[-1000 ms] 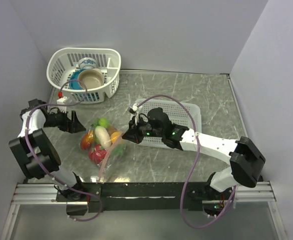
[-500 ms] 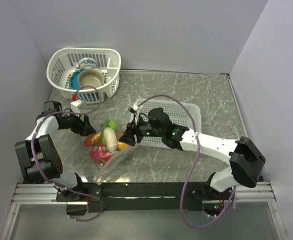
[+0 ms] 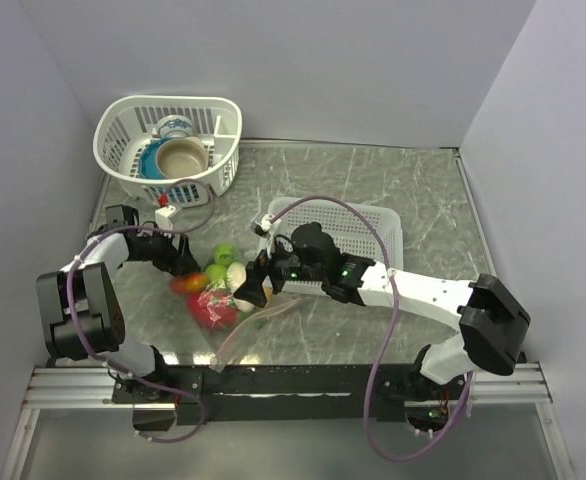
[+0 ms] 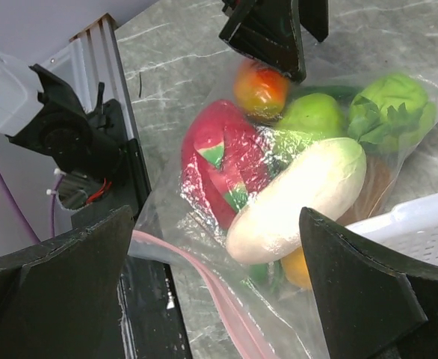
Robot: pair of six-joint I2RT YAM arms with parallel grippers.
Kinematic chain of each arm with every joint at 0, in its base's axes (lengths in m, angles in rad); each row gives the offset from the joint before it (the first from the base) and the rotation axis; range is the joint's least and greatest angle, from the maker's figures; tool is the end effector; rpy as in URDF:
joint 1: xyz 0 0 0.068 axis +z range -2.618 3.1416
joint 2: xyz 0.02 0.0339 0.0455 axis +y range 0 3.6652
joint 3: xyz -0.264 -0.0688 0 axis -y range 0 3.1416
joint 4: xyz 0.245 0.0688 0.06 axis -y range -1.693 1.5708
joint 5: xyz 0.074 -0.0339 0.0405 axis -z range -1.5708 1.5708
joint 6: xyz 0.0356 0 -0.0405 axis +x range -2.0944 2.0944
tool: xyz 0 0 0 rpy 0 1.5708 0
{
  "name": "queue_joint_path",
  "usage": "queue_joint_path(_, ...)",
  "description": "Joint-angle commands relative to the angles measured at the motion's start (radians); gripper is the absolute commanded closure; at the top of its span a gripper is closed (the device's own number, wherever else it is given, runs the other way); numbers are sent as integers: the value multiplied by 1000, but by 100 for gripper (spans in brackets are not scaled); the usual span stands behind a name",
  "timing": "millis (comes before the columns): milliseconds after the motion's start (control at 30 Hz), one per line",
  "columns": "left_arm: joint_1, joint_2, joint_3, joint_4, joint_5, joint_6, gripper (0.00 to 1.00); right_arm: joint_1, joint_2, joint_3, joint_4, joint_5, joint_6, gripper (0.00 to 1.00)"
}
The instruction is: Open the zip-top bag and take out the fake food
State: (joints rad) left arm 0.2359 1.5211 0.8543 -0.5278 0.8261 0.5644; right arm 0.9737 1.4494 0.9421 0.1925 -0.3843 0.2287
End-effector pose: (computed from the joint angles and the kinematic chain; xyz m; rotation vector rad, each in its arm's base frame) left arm 0.2711 0.0383 0.1815 0.5838 2.3106 -0.7825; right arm 0.1762 0.2829 0.2758 -1.0012 1.7781 1.1540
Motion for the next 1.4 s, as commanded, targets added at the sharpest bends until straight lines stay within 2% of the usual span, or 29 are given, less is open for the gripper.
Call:
queue_joint_path(0,-35,24,49,-118,41,55,13,14,-47,11,22,30,-20,0)
queue_joint_path(100,-70,27,54,-158,30,92,11,19,-47,7,21,38,-19,0)
queue_joint_path(200,-90,31,52,-172,-11,150,1,22,-57,3,19,45,-12,0)
queue_joint_path(367,-92,60,37,-88,-143,140,5,25,-98,-15,18,64,-11,0)
queue_joint_path(433,-104,53,14,-55,-204,115,14,23,-118,-26,21,67,-9,0)
queue_joint_path(533,-145,45,-12,-23,-274,109,41,23,-136,-39,24,71,-9,0)
queue_joint_path(567,-161,45,-17,-14,-291,103,55,23,-139,-45,25,76,-9,0)
queue_joint_path(633,-165,65,-9,-20,-312,103,70,23,-142,-52,30,74,-8,0)
queue_joint_path(667,-164,73,-1,-49,-314,107,85,23,-146,-60,36,74,-5,0)
queue_joint_path(733,-162,96,26,-73,-329,108,96,23,-149,-66,39,73,-3,0)
queue_joint_path(833,-126,73,60,-95,-343,111,98,23,-152,-75,42,70,-6,0)
queue_joint_path(1067,110,-21,186,-192,-403,222,99,28,-133,-95,68,39,-17,0)
queue_joint_path(1200,155,-94,164,-167,-487,247,98,51,-93,-79,79,65,-25,0)
queue_joint_path(1367,155,-157,129,-167,-493,244,98,114,38,24,42,139,-42,0)
